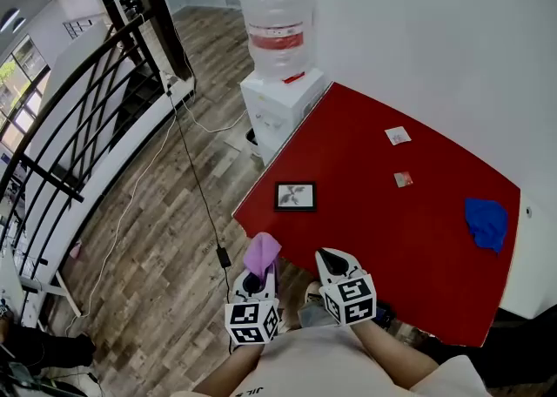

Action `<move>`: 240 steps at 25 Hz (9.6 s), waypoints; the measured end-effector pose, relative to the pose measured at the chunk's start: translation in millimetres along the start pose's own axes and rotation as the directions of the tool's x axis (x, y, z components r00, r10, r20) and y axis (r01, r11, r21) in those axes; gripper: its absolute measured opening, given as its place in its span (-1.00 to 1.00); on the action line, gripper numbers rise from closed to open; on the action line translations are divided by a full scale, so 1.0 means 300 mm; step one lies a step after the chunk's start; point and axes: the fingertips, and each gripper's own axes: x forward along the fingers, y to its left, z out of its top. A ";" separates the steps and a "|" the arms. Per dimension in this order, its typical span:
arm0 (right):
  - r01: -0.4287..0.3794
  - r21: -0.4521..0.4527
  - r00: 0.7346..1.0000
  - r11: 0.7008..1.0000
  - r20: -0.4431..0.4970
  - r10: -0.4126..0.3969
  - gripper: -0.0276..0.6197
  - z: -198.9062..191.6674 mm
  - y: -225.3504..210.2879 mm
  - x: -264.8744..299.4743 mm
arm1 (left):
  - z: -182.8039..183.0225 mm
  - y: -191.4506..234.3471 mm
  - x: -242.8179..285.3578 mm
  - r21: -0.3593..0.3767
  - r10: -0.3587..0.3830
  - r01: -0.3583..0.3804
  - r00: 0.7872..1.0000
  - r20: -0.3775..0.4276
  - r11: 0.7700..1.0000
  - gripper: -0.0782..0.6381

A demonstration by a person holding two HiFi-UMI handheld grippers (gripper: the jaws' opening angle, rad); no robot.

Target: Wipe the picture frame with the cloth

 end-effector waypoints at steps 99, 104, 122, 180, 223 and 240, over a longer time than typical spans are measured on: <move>0.141 0.229 0.985 0.963 -0.134 -0.113 -0.91 -0.126 -0.252 0.487 | -0.345 0.142 1.013 0.641 -0.086 0.731 0.672 -0.735 0.234 -0.62; 0.123 0.223 0.987 0.967 -0.127 -0.096 -0.91 -0.124 -0.228 0.495 | -0.393 0.137 0.930 0.641 -0.086 0.735 0.669 -0.738 0.221 -0.62; 0.189 0.241 0.976 0.952 -0.155 -0.155 -0.91 -0.171 -0.286 0.408 | -0.214 0.121 1.224 0.683 -0.067 0.677 0.722 -0.689 0.273 -0.62; 0.208 0.279 0.974 0.937 -0.149 -0.172 -0.91 -0.197 -0.291 0.375 | -0.297 -0.029 1.184 0.636 -0.076 0.758 0.649 -0.757 0.143 -0.62; 0.120 0.158 0.988 0.980 -0.118 -0.102 -0.91 -0.068 -0.242 0.290 | -0.042 0.016 0.608 0.356 -0.226 0.361 0.902 -0.367 0.862 -0.62; 0.049 0.092 0.996 0.995 -0.078 -0.042 -0.91 0.107 -0.125 0.270 | 0.133 0.108 0.381 0.147 -0.087 0.103 0.990 -0.112 0.984 -0.62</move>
